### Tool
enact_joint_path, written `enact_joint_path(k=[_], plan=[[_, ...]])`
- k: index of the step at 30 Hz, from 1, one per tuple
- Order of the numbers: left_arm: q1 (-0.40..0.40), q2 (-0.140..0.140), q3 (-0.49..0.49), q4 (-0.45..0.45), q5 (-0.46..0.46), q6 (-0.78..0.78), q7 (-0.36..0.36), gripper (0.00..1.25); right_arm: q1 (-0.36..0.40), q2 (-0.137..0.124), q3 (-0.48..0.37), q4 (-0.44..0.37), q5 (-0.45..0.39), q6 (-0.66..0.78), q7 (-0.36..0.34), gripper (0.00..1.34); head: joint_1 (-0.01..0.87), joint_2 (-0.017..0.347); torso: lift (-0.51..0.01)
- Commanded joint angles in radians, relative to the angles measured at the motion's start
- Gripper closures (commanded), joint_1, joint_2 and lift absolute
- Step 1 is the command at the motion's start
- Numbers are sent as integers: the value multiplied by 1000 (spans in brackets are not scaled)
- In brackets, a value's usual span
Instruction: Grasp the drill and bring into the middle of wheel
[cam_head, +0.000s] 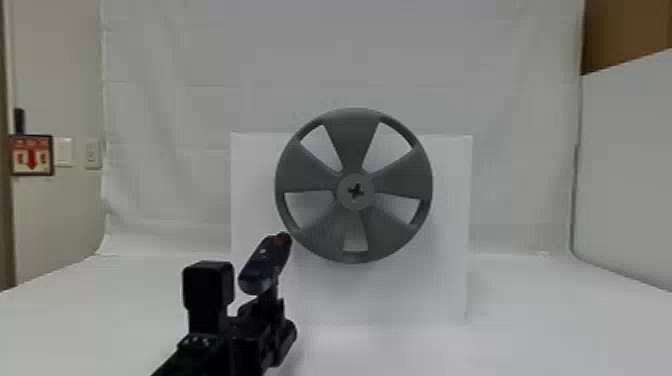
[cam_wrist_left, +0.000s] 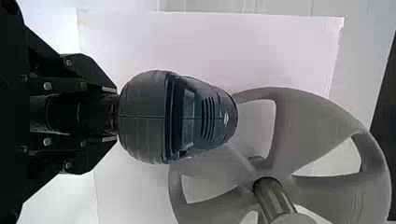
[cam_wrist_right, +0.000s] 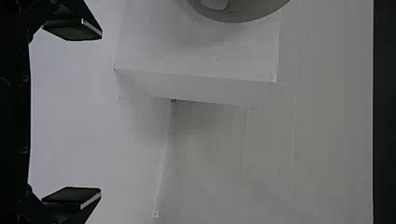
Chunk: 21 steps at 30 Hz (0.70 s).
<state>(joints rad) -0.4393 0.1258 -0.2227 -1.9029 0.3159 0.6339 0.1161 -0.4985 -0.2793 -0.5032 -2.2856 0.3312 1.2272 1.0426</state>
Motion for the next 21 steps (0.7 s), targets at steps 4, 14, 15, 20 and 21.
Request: enact_joint_path(k=[4, 14, 15, 20, 21], plan=[[1, 0, -7, 28, 0, -25, 57, 1219, 0, 2, 0, 2, 2, 0, -1, 119, 54, 31, -403], [-6, 2, -23, 51, 5, -36, 106, 1220, 0, 3, 3, 3, 2, 0, 1, 119, 54, 31, -403], [-6, 2, -23, 51, 5, -37, 108, 1220, 0, 3, 3, 3, 2, 0, -1, 119, 54, 31, -403], [-9, 0, -29, 58, 5, -37, 119, 1219, 0, 3, 5, 3, 2, 0, -1, 119, 54, 31, -403], [-9, 0, -29, 59, 5, -37, 119, 1220, 0, 3, 5, 3, 2, 0, 1, 119, 54, 31, -403]])
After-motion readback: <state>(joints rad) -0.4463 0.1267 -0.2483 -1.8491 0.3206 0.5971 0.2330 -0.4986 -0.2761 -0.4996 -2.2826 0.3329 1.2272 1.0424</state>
